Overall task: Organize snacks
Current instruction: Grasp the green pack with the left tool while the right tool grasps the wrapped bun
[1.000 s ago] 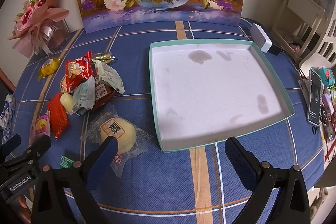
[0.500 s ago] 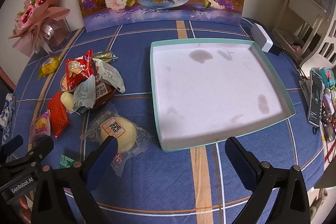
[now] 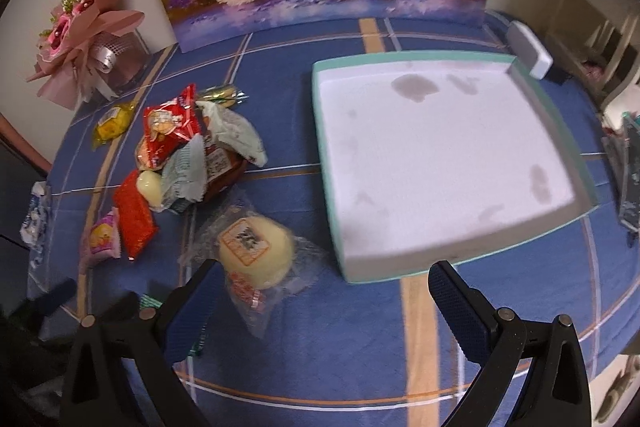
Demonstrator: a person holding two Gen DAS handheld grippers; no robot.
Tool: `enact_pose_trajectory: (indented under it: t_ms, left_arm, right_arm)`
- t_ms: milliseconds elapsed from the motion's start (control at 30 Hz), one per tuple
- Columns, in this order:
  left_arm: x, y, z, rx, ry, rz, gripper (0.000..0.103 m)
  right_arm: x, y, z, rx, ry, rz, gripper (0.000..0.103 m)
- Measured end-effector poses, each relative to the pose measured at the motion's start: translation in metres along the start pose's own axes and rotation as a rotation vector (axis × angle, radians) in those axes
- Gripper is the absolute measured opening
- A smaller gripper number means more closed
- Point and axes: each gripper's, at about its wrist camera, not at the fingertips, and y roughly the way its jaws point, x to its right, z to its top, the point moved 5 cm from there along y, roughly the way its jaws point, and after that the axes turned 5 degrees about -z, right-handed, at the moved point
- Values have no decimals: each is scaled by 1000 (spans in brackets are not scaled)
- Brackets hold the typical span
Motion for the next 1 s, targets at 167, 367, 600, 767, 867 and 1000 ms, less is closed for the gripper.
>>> enact_pose_trajectory:
  t_ms: [167, 367, 600, 767, 867, 1000]
  left_arm:
    - [9, 20, -9, -82, 21, -13, 103]
    - [21, 32, -15, -133, 50, -41, 103]
    - [22, 55, -22, -208, 18, -78, 88]
    - [17, 63, -24, -216, -18, -92, 80]
    - [11, 64, -21, -204, -27, -98, 74]
    - [3, 59, -17, -199, -56, -109, 71]
  right_arm:
    - [-17, 18, -2, -73, -19, 54, 103]
    - [-37, 35, -5, -127, -74, 70, 103]
    - [-55, 52, -2, -143, -144, 39, 102]
    - [-71, 60, -3, -152, -185, 36, 100]
    - [-79, 68, -5, -171, -196, 40, 100]
    - [-86, 81, -6, -186, -211, 27, 97]
